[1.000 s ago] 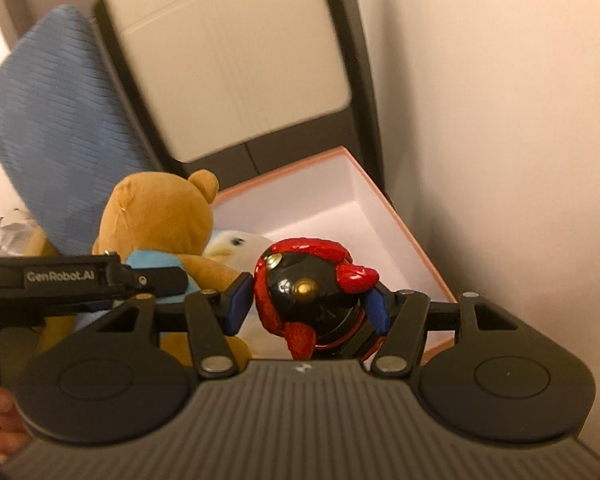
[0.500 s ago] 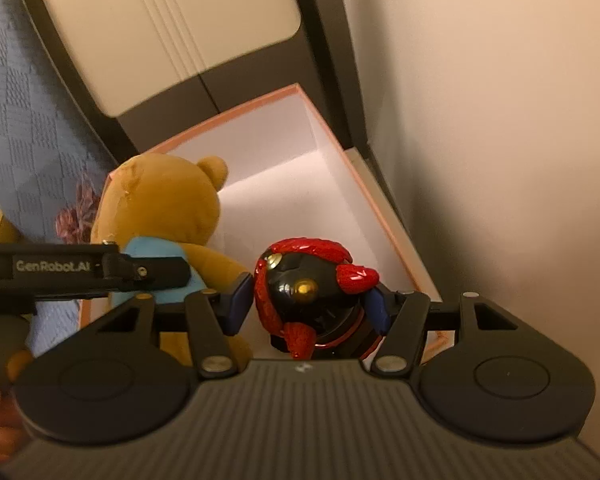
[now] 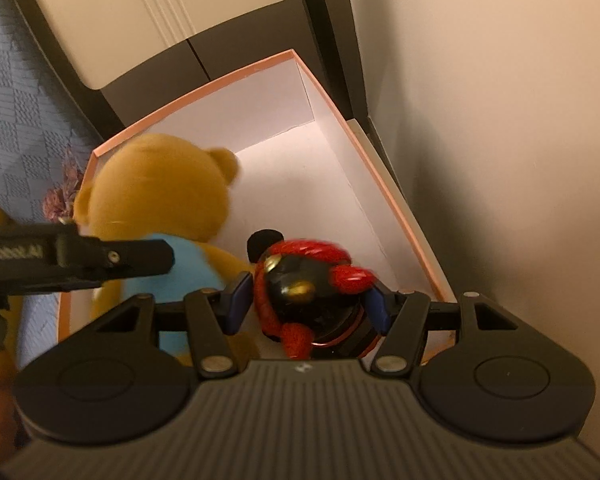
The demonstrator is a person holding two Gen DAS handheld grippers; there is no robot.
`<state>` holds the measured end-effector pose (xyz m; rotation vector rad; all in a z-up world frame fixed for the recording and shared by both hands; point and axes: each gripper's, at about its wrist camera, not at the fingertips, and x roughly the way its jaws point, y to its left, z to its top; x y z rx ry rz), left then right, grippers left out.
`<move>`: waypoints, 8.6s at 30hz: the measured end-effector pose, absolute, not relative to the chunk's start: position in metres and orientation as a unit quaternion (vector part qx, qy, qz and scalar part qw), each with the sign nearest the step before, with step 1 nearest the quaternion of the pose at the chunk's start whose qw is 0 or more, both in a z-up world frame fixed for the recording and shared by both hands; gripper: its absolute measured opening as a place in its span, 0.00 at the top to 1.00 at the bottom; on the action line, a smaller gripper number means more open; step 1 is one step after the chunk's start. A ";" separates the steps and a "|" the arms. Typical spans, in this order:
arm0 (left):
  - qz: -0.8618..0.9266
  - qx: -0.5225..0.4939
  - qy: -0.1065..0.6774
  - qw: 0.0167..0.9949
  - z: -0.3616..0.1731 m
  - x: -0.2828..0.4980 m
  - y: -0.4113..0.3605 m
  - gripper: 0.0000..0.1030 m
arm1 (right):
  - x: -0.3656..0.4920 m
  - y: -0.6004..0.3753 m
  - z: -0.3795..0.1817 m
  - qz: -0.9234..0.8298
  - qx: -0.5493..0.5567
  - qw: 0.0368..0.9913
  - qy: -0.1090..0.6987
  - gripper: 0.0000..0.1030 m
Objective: Organize objects
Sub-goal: 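Lower the teddy bear into the pink box with the left tool while the right tool lowers the red toy, then open both tools and withdraw them up from the pink box, then move the left tool to the pink bunny while the right tool reaches the purple ribbon bow, then close the right tool on the purple ribbon bow and lift it, then close the left tool on the pink bunny plush while the right tool holds the bow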
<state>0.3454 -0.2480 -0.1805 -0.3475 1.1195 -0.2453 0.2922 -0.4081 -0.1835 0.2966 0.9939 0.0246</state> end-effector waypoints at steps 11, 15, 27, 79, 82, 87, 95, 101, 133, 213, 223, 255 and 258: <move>-0.121 -0.164 0.482 0.852 -0.132 0.320 -0.228 0.17 | 0.274 -0.399 -0.135 0.006 0.134 0.891 0.434 0.31; -0.119 -0.165 0.460 0.864 -0.109 0.304 -0.215 0.17 | 0.263 -0.389 -0.109 0.014 0.132 0.902 0.410 0.31; -0.120 -0.186 0.398 0.890 -0.053 0.240 -0.165 0.18 | 0.215 -0.341 -0.042 0.043 0.123 0.926 0.355 0.31; -0.003 -0.174 0.309 0.935 -0.065 0.064 -0.036 0.17 | 0.091 -0.179 -0.050 0.161 0.092 0.934 0.306 0.29; 0.001 -0.177 0.314 0.933 -0.074 0.077 -0.031 0.17 | 0.102 -0.178 -0.058 0.157 0.098 0.931 0.313 0.14; 0.016 -0.180 0.327 0.928 -0.095 0.109 -0.017 0.17 | 0.129 -0.167 -0.075 0.155 0.090 0.929 0.323 0.14; 0.049 -0.190 0.343 0.919 -0.136 0.174 0.021 0.17 | 0.186 -0.135 -0.105 0.164 0.068 0.929 0.324 0.14; 0.075 -0.197 0.370 0.905 -0.174 0.227 0.055 0.17 | 0.232 -0.109 -0.135 0.164 0.057 0.927 0.331 0.14; 0.072 -0.252 0.447 0.855 -0.282 0.377 0.131 0.28 | 0.438 -0.078 -0.249 0.164 0.169 0.890 0.390 0.46; 0.094 -0.203 0.457 0.861 -0.280 0.347 0.164 0.33 | 0.441 -0.006 -0.291 0.233 -0.051 0.869 0.433 0.72; 0.078 -0.211 0.453 0.862 -0.278 0.330 0.150 0.33 | 0.418 -0.020 -0.265 0.228 -0.015 0.872 0.432 0.73; 0.086 -0.218 0.461 0.856 -0.286 0.293 0.117 0.18 | 0.314 -0.065 -0.273 0.153 -0.004 0.880 0.449 0.73; 0.090 -0.208 0.464 0.856 -0.292 0.301 0.112 0.20 | 0.318 -0.063 -0.274 0.148 -0.001 0.879 0.453 0.73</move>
